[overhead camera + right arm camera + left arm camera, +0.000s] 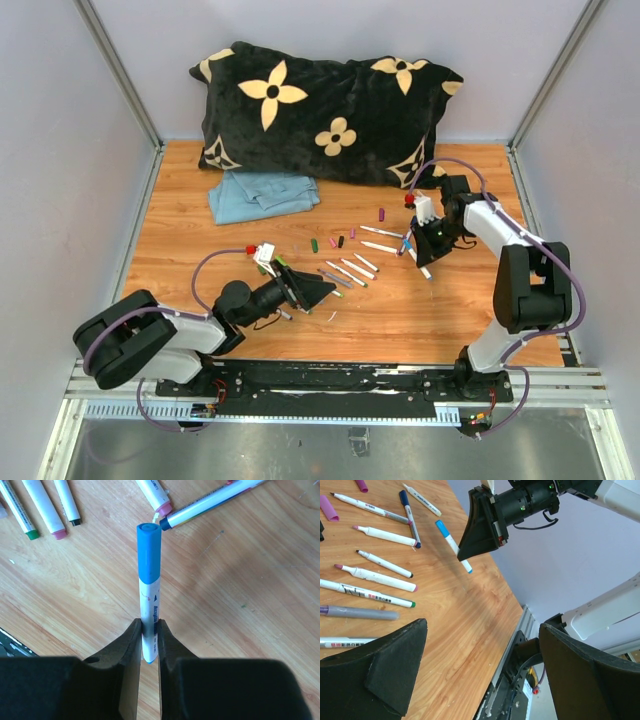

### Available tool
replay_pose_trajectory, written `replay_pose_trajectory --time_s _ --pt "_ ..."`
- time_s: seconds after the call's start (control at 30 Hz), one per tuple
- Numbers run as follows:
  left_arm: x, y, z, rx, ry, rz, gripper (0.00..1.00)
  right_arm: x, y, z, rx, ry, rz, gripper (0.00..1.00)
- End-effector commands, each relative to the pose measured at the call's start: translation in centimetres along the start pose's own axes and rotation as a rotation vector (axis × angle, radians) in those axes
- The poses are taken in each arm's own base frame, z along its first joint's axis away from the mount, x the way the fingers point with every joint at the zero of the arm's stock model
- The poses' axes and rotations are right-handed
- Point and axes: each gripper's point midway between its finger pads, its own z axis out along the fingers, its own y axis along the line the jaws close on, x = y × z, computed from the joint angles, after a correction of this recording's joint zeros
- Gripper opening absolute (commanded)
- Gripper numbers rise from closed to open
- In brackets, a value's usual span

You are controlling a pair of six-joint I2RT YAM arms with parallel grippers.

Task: Open the pen caps
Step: Pick up the pen from the center of the board, then open the pen cap from the pen.

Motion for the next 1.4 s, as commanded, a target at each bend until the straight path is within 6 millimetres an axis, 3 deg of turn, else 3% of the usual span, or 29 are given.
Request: replay_pose_trajectory --time_s 0.0,0.57,0.97,1.37 --pt "-1.0 -1.6 1.1 0.050 -0.044 0.002 0.96 -1.4 1.5 -1.2 -0.036 -0.054 -0.038 0.01" --pt "-0.1 -1.0 3.8 0.009 -0.043 -0.033 0.94 -2.5 3.0 -1.9 -0.099 -0.125 -0.051 0.01" --pt "-0.1 0.2 9.5 -0.083 -0.083 -0.068 0.93 -4.3 6.1 -3.8 -0.213 -0.253 -0.087 0.01" --pt "-2.1 1.6 16.3 -0.122 -0.231 -0.111 0.88 -4.9 8.3 -5.2 -0.297 -0.327 -0.154 0.01"
